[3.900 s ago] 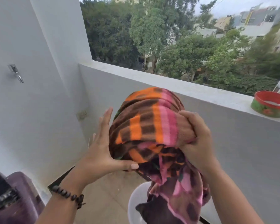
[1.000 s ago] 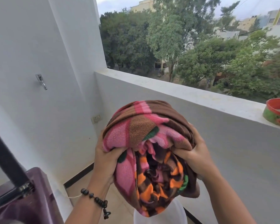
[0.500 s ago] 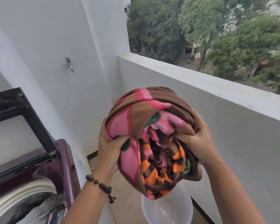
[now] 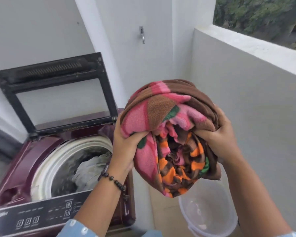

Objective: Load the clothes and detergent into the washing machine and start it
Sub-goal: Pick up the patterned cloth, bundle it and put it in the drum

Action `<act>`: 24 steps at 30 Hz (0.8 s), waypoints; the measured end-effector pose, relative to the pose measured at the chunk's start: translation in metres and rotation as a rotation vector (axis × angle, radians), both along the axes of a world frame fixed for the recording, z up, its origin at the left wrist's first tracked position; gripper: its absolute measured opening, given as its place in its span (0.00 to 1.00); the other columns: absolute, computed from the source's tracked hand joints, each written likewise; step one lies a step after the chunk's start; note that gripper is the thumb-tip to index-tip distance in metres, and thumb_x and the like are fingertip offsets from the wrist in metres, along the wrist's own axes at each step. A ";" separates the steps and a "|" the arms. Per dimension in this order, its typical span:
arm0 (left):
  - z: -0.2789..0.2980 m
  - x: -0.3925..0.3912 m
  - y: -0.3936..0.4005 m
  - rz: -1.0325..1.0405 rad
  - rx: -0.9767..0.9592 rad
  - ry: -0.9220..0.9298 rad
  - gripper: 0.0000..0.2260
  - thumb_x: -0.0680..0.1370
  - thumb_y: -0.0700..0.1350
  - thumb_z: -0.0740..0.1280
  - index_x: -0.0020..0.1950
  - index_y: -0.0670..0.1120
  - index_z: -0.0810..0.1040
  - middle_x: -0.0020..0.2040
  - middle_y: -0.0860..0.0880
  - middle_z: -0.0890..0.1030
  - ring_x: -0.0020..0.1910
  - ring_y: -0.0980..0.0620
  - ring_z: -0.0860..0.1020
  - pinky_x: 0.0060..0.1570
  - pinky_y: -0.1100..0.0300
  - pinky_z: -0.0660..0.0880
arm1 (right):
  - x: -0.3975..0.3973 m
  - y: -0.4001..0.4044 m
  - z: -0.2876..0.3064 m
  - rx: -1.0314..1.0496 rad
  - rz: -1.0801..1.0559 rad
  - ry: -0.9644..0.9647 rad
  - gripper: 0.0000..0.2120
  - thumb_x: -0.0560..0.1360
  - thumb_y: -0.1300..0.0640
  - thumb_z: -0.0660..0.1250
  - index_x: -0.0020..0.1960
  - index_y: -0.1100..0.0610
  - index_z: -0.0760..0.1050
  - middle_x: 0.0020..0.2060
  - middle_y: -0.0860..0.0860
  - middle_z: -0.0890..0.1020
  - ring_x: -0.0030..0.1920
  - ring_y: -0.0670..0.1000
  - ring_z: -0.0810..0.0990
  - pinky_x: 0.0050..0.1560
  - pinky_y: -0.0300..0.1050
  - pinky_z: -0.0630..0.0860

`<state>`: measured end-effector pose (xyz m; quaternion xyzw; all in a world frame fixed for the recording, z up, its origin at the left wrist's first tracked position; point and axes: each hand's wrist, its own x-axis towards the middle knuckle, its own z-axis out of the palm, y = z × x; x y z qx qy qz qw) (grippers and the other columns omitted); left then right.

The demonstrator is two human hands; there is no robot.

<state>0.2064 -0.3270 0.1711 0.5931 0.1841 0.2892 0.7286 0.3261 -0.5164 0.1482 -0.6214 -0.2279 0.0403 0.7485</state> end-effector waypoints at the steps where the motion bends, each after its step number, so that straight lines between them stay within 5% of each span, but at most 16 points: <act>1: -0.002 -0.006 0.008 0.027 0.003 0.005 0.30 0.62 0.36 0.78 0.62 0.50 0.75 0.55 0.47 0.82 0.52 0.51 0.82 0.48 0.55 0.81 | 0.000 0.011 -0.002 -0.002 0.026 -0.004 0.34 0.61 0.67 0.73 0.66 0.54 0.73 0.55 0.48 0.83 0.56 0.49 0.83 0.56 0.46 0.79; 10: 0.002 -0.057 0.086 0.240 0.104 -0.001 0.28 0.64 0.31 0.74 0.58 0.54 0.75 0.53 0.52 0.82 0.48 0.58 0.82 0.45 0.62 0.80 | -0.014 0.110 -0.007 0.021 0.241 -0.047 0.37 0.59 0.60 0.77 0.68 0.52 0.72 0.60 0.53 0.81 0.60 0.52 0.81 0.59 0.50 0.78; 15: 0.000 -0.088 0.158 0.299 0.231 0.029 0.33 0.61 0.31 0.78 0.57 0.58 0.75 0.52 0.56 0.82 0.52 0.57 0.81 0.49 0.58 0.80 | -0.038 0.178 -0.014 0.035 0.327 -0.043 0.33 0.63 0.69 0.74 0.66 0.53 0.71 0.58 0.56 0.81 0.57 0.51 0.82 0.55 0.45 0.78; 19: -0.006 -0.112 0.218 0.320 0.301 0.057 0.31 0.63 0.34 0.75 0.55 0.65 0.75 0.53 0.60 0.82 0.56 0.57 0.80 0.52 0.57 0.78 | -0.058 0.237 -0.021 0.016 0.337 -0.041 0.33 0.63 0.63 0.77 0.66 0.53 0.71 0.59 0.55 0.80 0.57 0.51 0.82 0.55 0.46 0.79; 24: -0.029 -0.136 0.285 0.335 0.299 0.065 0.34 0.67 0.27 0.74 0.60 0.61 0.73 0.57 0.56 0.80 0.59 0.54 0.79 0.50 0.61 0.79 | -0.074 0.310 -0.041 -0.067 0.292 -0.085 0.35 0.63 0.51 0.78 0.68 0.52 0.71 0.62 0.59 0.77 0.62 0.58 0.78 0.62 0.64 0.74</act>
